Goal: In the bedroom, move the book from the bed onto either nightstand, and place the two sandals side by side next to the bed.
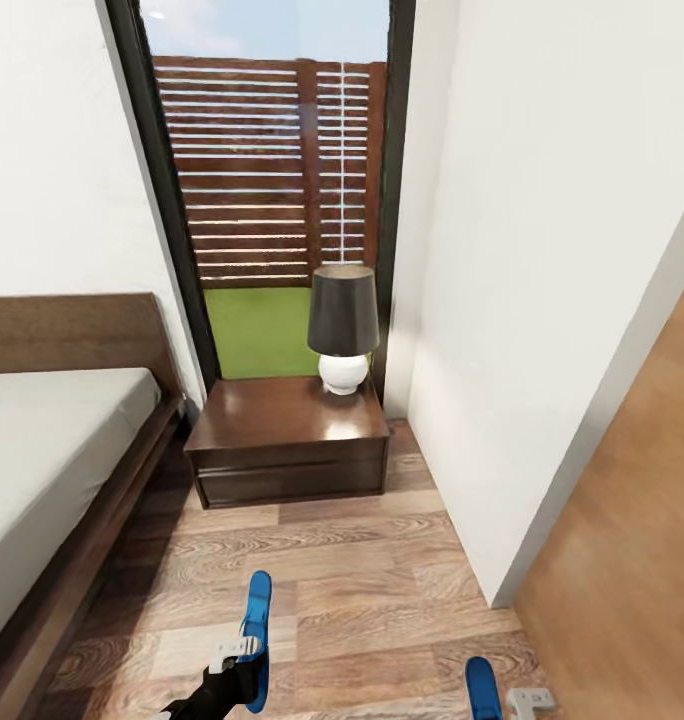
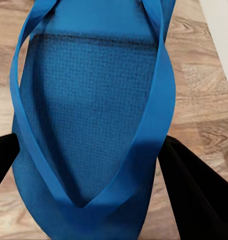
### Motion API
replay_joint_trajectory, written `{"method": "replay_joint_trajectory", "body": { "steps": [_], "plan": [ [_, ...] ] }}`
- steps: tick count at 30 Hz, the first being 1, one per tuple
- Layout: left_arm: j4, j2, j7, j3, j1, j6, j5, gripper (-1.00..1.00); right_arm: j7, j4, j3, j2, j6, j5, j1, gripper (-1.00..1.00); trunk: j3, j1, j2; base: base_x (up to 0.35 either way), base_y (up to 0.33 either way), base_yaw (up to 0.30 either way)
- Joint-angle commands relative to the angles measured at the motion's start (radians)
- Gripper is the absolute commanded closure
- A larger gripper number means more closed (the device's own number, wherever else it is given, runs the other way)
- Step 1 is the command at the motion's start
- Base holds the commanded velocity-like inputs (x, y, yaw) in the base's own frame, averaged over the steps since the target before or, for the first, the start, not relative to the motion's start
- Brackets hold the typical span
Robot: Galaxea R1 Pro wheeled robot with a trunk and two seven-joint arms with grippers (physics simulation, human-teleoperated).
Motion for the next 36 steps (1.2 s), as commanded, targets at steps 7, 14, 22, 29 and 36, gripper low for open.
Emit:
{"method": "replay_joint_trajectory", "body": {
  "steps": [7, 14, 22, 29, 36],
  "plan": [
    [0.001, 0.0, -0.008, 0.004, -0.001, 0.0, 0.006, 1.0, 0.006, 0.001, -0.009, 0.001, -0.004, 0.008, -0.001, 1.0, -0.001, 0.0, 0.0, 0.324, -0.107, 0.0],
    [0.001, 0.0, -0.008, 0.004, -0.001, 0.0, 0.006, 1.0, 0.006, 0.001, -0.008, 0.0, -0.004, 0.008, -0.001, 1.0, -0.001, 0.0, 0.0, 0.324, -0.11, 0.0],
    [0.001, 0.0, -0.008, 0.004, -0.001, 0.0, 0.006, 1.0, 0.007, 0.001, -0.008, 0.0, -0.003, 0.008, -0.001, 1.0, -0.001, 0.0, 0.0, 0.324, -0.11, 0.074],
    [0.001, 0.0, -0.008, 0.004, -0.001, 0.0, 0.006, 1.0, 0.009, 0.001, -0.009, 0.0, -0.002, 0.008, -0.001, 1.0, -0.001, 0.0, 0.0, 0.273, -0.084, 0.267],
    [0.001, 0.0, -0.008, 0.004, -0.001, 0.0, 0.006, 1.0, 0.007, 0.001, -0.008, 0.001, -0.002, 0.008, -0.001, 1.0, -0.001, 0.0, 0.0, 0.028, -0.006, 0.287]
  ]
}}
